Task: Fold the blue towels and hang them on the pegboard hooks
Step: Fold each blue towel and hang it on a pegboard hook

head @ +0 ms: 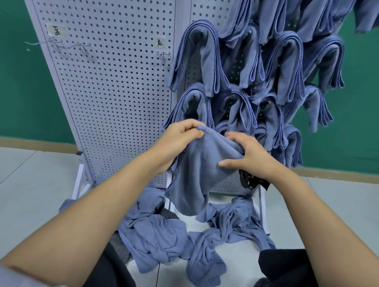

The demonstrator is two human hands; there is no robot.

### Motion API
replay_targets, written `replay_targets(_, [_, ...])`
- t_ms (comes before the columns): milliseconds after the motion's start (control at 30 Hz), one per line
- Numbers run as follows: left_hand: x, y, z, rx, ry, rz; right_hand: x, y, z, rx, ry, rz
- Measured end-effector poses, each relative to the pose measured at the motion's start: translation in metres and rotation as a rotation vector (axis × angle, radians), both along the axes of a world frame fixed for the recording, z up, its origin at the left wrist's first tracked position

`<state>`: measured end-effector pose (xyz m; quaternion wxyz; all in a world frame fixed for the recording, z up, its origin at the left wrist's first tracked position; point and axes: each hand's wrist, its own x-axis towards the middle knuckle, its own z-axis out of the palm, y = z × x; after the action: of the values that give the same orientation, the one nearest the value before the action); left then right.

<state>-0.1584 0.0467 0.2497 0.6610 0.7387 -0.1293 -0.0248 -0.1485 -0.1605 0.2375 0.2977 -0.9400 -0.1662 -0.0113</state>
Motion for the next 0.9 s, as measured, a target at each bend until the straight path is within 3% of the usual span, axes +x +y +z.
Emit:
replay_targets(200, [0.015, 0.014, -0.013, -0.02, 0.125, 0.136, -0.008, -0.002, 0.017, 0.231, -0.174, -0.115])
replay_targets(400, [0.013, 0.003, -0.012, -0.106, 0.053, 0.054, -0.015, -0.004, 0.018, 0.247, -0.12, -0.156])
replay_targets(667, [0.011, -0.016, -0.014, -0.145, -0.001, -0.158, -0.024, 0.001, 0.02, 0.137, -0.052, -0.024])
replay_targets(767, [0.016, -0.017, -0.017, -0.147, 0.016, -0.09, -0.022, 0.007, 0.019, 0.135, -0.024, -0.009])
replay_targets(900, [0.024, -0.018, -0.025, -0.126, 0.063, 0.11, -0.023, 0.013, 0.024, 0.292, -0.005, -0.021])
